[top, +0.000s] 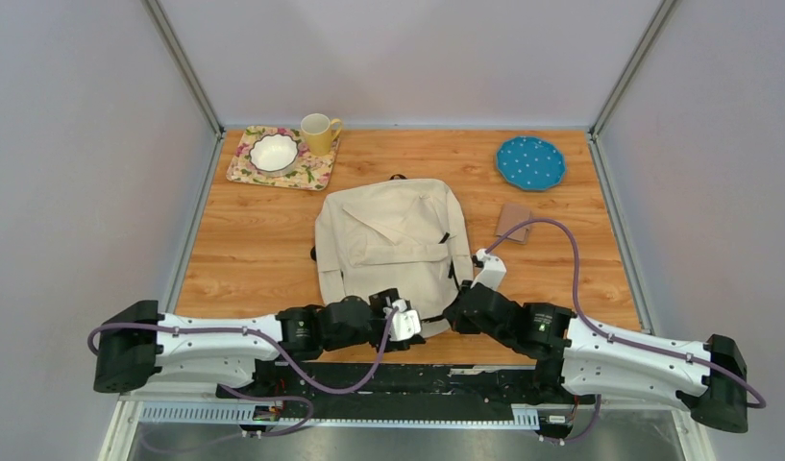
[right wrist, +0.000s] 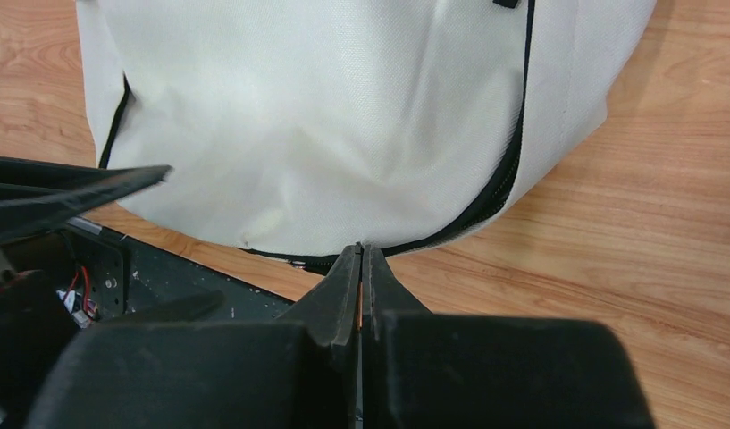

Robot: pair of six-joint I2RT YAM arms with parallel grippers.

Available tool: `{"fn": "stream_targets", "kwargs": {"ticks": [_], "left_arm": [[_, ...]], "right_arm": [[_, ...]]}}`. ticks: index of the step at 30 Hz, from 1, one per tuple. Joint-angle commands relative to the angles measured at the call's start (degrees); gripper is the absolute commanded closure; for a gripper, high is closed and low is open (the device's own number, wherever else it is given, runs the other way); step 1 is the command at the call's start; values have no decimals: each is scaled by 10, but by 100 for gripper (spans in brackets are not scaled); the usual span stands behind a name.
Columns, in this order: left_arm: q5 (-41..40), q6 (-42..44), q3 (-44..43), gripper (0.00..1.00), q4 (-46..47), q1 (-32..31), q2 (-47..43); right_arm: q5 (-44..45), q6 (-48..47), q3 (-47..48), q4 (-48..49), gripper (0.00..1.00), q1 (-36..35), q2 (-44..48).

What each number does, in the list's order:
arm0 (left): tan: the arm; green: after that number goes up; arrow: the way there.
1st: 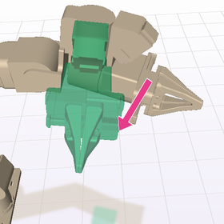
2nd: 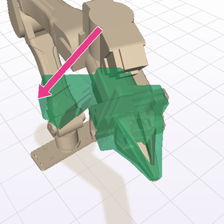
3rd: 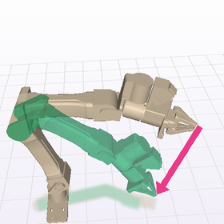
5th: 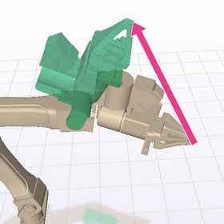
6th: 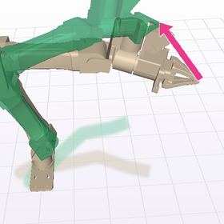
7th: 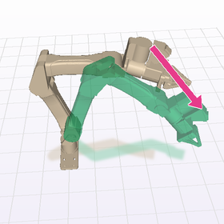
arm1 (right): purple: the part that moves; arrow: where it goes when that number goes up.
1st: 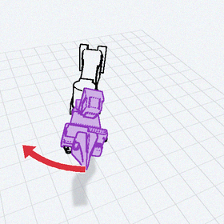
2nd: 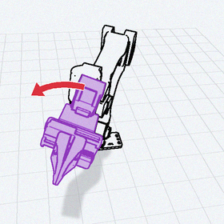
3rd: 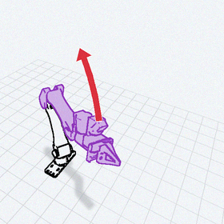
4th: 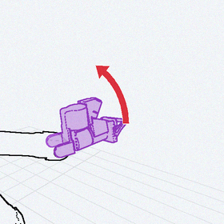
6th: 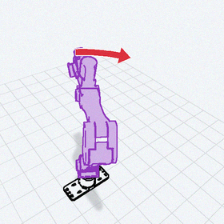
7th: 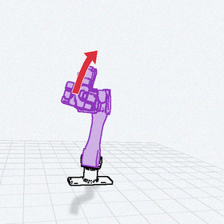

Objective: Pack the student bag
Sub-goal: Zip the student bag at the center of the board.

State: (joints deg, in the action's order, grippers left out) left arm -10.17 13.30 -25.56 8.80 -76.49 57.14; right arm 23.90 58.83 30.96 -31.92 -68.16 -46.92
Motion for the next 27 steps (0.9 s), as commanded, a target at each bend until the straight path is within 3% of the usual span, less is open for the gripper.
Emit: {"fn": "stream_targets", "kwargs": {"ticks": [1, 8, 10, 17, 19, 20, 21, 23, 24, 27], "left_arm": [[95, 38, -41, 26, -6, -2, 42], [122, 39, -27, 25, 1, -2, 37], [103, 44, -22, 25, 9, -2, 52], [3, 46, 28, 25, 173, -2, 123], [-23, 39, 21, 31, 180, -2, 146], [-28, 33, 17, 35, 174, -2, 152], [-33, 30, 14, 51, 169, -2, 156], [-42, 10, 14, 69, 157, -2, 156], [-54, 2, 17, 82, 156, -2, 153], [-77, -30, 42, 100, 145, -2, 113]], "right_arm": [[15, -2, 13, 12, 100, 1, 21], [19, 2, 10, 8, 100, 1, 30], [19, 3, 11, 7, 100, 1, 29], [14, 1, 14, 8, 100, 1, 31], [13, 3, 10, 6, 100, 0, 33], [16, 5, 9, 6, 100, 1, 36], [15, 6, 8, 7, 100, 1, 38], [23, 7, 6, 2, 100, 1, 39], [27, 7, 6, -1, 100, 0, 40], [45, 8, 9, -17, 100, 6, 42]]}}
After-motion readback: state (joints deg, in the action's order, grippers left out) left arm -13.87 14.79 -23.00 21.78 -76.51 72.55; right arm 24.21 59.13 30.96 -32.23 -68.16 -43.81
